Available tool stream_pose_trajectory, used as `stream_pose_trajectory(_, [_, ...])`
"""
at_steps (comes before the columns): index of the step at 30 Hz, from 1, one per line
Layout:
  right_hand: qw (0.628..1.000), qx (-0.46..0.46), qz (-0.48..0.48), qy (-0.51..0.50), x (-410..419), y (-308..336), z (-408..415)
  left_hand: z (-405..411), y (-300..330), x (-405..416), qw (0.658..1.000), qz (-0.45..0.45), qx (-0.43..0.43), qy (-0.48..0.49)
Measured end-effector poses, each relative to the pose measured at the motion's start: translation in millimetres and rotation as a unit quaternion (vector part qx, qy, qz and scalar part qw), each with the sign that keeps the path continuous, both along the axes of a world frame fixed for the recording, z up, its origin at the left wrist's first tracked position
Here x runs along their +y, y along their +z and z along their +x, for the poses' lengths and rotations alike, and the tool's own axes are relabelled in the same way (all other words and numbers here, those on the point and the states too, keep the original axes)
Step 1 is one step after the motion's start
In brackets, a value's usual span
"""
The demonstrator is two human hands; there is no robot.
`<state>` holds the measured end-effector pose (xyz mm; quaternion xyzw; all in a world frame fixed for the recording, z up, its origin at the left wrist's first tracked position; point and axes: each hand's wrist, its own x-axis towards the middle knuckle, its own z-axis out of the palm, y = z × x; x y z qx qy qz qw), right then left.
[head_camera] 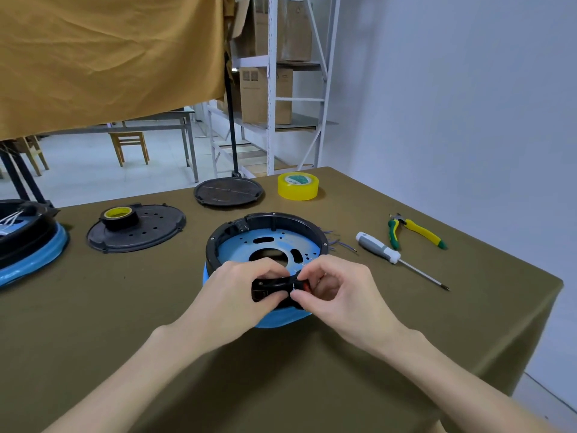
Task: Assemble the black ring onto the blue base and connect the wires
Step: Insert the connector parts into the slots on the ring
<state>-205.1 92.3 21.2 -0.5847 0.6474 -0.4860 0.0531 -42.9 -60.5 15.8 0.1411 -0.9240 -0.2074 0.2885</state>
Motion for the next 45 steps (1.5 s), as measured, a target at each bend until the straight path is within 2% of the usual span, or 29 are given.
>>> stream_pose_trajectory(14, [0.999, 0.043, -0.002, 0.018, 8, 9, 5, 1, -1, 7, 0.999, -0.031, 0.029, -0.022])
stream_pose_trajectory(20, [1.0, -0.001, -0.019, 0.022, 14, 5, -6, 1, -5, 6, 0.998, -0.028, 0.04, -0.034])
stream_pose_trajectory(24, [0.995, -0.077, -0.008, 0.058, 16, 0, -9, -1, -8, 10, 0.991, -0.113, 0.063, -0.042])
stream_pose_trajectory(30, [0.992, -0.095, -0.035, 0.08, 16, -1, -4, -1, -11, 12, 0.975, -0.156, 0.157, -0.023])
stream_pose_trajectory(45, [0.984, -0.134, -0.068, 0.099, 14, 7, 1, -2, -8, 11, 0.965, -0.164, 0.2, -0.033])
